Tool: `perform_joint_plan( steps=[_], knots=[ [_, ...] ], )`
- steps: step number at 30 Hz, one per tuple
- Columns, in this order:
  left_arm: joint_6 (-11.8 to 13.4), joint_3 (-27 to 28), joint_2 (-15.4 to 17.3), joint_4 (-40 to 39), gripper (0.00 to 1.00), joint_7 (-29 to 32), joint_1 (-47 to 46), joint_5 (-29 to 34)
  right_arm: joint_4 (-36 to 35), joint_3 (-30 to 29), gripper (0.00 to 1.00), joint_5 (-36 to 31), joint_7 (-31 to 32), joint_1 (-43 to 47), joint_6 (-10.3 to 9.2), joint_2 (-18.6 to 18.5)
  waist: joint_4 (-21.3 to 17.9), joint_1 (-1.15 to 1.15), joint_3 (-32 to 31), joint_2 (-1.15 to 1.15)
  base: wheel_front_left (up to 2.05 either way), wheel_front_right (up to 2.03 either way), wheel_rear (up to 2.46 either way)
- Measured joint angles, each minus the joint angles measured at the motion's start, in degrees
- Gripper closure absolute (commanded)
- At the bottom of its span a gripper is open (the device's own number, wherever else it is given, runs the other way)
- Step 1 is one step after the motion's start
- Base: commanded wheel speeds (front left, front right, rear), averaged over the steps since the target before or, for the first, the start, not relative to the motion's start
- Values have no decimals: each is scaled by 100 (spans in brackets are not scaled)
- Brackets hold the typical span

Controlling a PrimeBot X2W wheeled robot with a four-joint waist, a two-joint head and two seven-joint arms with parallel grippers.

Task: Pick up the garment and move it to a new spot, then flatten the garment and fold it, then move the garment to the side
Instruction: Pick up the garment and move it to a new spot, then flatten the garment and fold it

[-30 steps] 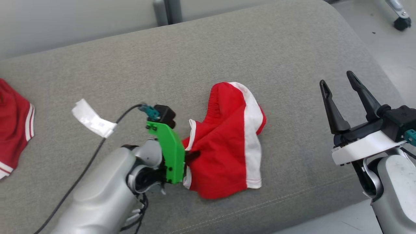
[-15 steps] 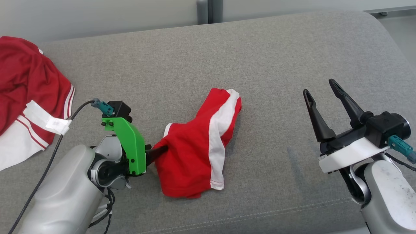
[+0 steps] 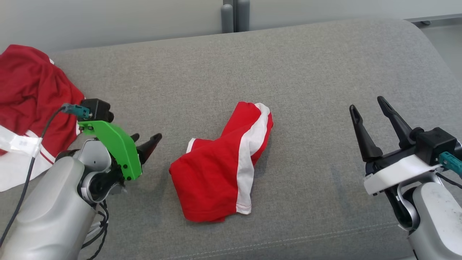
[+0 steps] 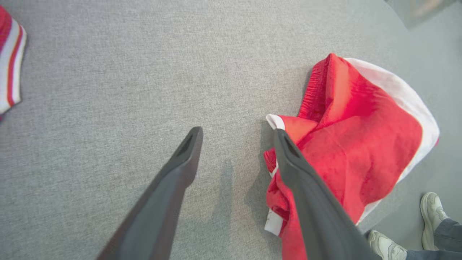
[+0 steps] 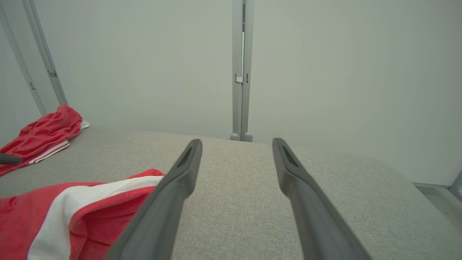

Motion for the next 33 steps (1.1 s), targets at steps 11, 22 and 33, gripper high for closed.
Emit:
perform_joint_plan(
  steps=[11,22,33],
  knots=[
    [547,-19,-514,-654,0,-1372,703,498,118,-232,0,88,0,129,5,-56,307,0,-82,0,0,0,0],
    [697,-1036,-1282,-1368,0,-1594,1582,839,158,-52,0,88,0,175,7,-31,478,0,-38,0,0,0,0],
    [895,-1378,-1281,-894,0,-1455,1824,1123,153,134,0,131,0,61,7,-27,267,0,168,0,0,0,0]
  ],
)
